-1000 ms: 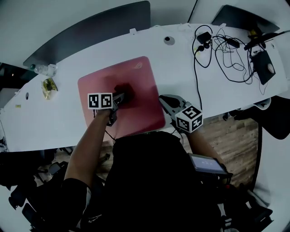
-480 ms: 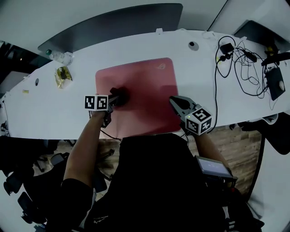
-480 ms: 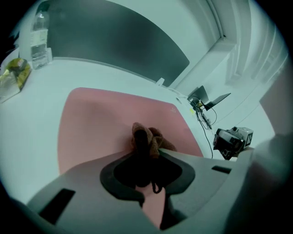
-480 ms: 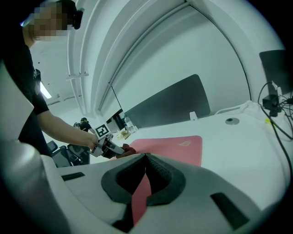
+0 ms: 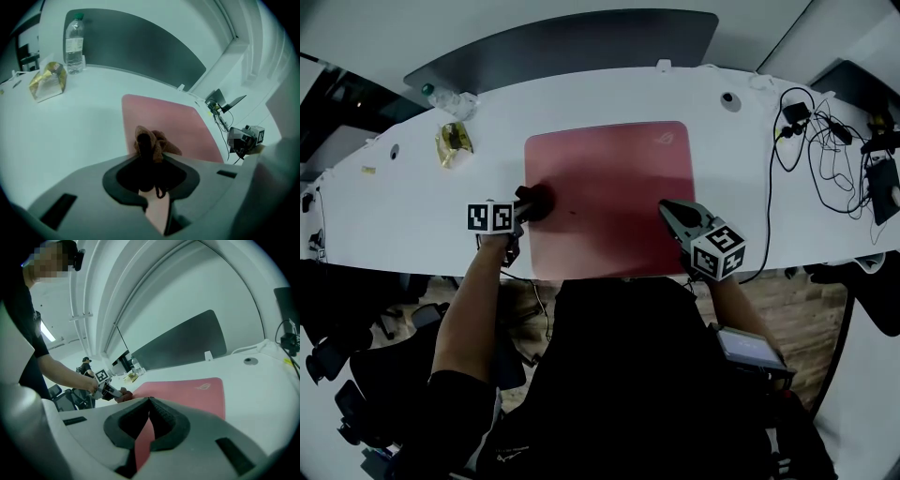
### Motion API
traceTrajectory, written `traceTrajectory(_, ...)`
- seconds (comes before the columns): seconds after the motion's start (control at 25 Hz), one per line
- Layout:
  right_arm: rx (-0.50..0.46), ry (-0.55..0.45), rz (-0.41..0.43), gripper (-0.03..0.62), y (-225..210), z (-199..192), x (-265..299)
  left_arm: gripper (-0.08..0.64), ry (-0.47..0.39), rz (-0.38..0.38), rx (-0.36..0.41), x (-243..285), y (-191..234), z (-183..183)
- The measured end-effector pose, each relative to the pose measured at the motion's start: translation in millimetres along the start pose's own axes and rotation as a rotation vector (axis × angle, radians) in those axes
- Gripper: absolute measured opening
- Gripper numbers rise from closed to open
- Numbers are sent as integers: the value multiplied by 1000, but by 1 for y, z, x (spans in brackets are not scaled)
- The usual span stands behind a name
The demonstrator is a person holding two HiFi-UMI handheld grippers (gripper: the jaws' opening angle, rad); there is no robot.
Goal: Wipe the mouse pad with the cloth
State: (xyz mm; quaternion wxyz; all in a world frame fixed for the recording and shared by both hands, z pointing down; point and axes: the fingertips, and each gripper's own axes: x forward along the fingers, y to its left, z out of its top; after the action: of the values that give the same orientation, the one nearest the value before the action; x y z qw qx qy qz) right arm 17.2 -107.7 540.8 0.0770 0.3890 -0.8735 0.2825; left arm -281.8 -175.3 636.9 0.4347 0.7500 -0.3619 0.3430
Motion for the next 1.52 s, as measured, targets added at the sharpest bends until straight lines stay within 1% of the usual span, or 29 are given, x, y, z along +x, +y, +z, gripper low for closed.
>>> traceTrajectory(0.28, -1, 1, 8, 25, 1, 0, -1, 84, -20, 126, -37, -29, 36, -12)
traceTrajectory(0.36, 0, -3, 11, 25, 0, 0, -5, 84, -43, 133, -43, -35, 32, -12)
traceTrajectory(0.44, 4, -7, 9, 25, -4, -1, -10, 84, -77, 99, -39, -34, 17, -6)
traceTrajectory(0.56, 12, -14, 3, 25, -13, -5, -19, 84, -119, 24, -27, -24, -17, 8)
traceTrajectory(0.8, 28, -29, -19, 25, -29, -9, -41, 84, -140, -134, 25, 17, -102, 37)
traceTrajectory(0.96, 35, -41, -38, 25, -40, -10, -56, 84, -114, -227, 44, 51, -156, 49)
traceTrajectory(1.16, 59, -52, -73, 25, -59, -16, -79, 84, -83, -331, 42, 99, -223, 66)
traceTrajectory(1.24, 72, -57, -85, 25, -66, -17, -86, 84, -76, -365, 25, 118, -246, 72)
traceTrajectory(1.36, 92, -68, -102, 25, -74, -18, -96, 84, -66, -399, -2, 145, -278, 81)
traceTrajectory(1.52, 114, -76, -117, 25, -82, -19, -107, 86, -42, -415, -7, 171, -311, 87)
